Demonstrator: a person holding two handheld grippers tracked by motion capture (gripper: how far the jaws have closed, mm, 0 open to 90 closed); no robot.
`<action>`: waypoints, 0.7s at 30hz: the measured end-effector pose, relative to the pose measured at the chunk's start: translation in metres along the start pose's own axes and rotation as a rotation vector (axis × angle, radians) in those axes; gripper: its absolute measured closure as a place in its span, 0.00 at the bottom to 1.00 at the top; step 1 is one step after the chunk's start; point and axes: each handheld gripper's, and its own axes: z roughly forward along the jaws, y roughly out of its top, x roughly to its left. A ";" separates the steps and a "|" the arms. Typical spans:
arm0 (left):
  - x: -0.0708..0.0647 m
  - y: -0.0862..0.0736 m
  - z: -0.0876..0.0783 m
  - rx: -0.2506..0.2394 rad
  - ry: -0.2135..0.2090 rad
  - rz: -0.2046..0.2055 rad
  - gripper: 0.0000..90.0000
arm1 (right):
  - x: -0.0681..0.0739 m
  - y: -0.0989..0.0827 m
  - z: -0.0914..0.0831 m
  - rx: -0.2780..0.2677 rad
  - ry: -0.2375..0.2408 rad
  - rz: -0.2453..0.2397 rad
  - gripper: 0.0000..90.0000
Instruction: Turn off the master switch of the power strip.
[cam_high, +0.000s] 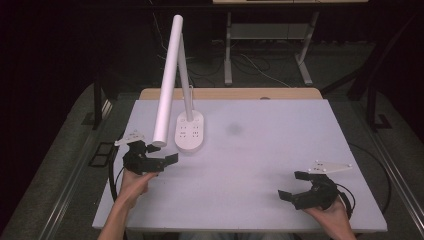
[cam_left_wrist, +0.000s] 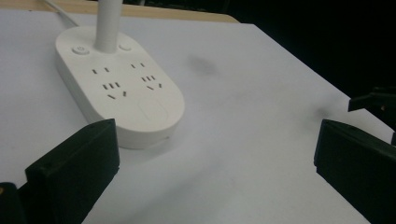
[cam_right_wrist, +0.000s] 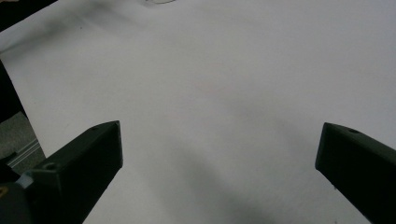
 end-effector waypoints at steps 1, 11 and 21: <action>-0.002 -0.003 0.000 0.004 -0.004 0.014 0.00 | 0.000 0.000 0.000 0.000 0.000 0.000 0.00; -0.027 -0.027 0.000 0.046 -0.043 0.058 0.00 | 0.000 -0.001 -0.001 -0.008 -0.001 0.001 0.00; -0.041 -0.042 0.005 0.081 -0.052 0.099 0.00 | 0.000 -0.002 -0.002 -0.014 0.004 0.002 0.00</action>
